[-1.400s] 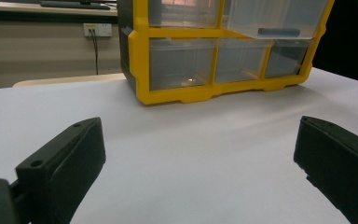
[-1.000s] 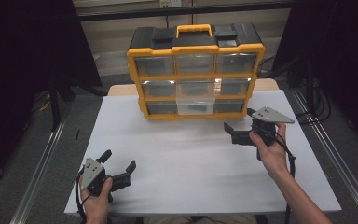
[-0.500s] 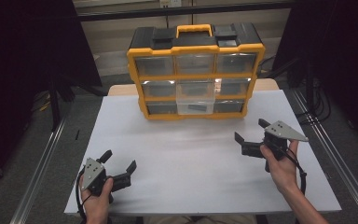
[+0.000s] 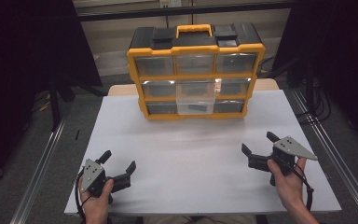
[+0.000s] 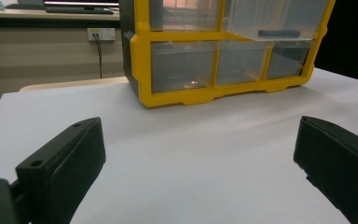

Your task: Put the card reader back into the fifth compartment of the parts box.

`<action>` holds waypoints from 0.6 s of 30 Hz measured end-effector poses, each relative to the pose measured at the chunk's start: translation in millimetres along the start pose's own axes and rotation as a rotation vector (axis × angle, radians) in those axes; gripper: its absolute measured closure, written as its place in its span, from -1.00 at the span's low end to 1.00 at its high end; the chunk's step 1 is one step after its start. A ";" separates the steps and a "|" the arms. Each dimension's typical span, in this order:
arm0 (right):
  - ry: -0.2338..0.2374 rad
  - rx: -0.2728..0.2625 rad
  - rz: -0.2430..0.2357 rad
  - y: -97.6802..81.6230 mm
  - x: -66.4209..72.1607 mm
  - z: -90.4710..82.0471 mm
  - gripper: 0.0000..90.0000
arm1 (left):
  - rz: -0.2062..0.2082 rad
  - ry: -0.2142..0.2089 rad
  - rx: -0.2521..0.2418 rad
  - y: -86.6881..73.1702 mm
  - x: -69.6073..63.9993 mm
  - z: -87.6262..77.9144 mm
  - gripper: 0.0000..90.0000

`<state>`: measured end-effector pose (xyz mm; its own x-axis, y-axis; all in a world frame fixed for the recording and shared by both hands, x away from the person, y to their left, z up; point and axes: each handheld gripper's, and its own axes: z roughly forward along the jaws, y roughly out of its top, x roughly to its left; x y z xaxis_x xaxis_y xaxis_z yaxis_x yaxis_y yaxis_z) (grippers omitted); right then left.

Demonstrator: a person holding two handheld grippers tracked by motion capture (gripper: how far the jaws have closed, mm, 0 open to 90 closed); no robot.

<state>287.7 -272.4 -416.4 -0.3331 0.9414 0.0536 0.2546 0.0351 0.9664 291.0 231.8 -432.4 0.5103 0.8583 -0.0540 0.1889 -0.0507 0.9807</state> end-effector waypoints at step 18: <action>-0.033 0.047 0.023 -27.9 -8.4 -16.2 -1.00 | -0.013 0.012 0.007 -0.9 0.2 0.7 -0.96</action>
<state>268.7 -286.7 -439.7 -0.2967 0.9526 0.0667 0.3043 0.0281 0.9522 291.6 231.6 -433.4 0.4980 0.8648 -0.0643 0.2016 -0.0434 0.9785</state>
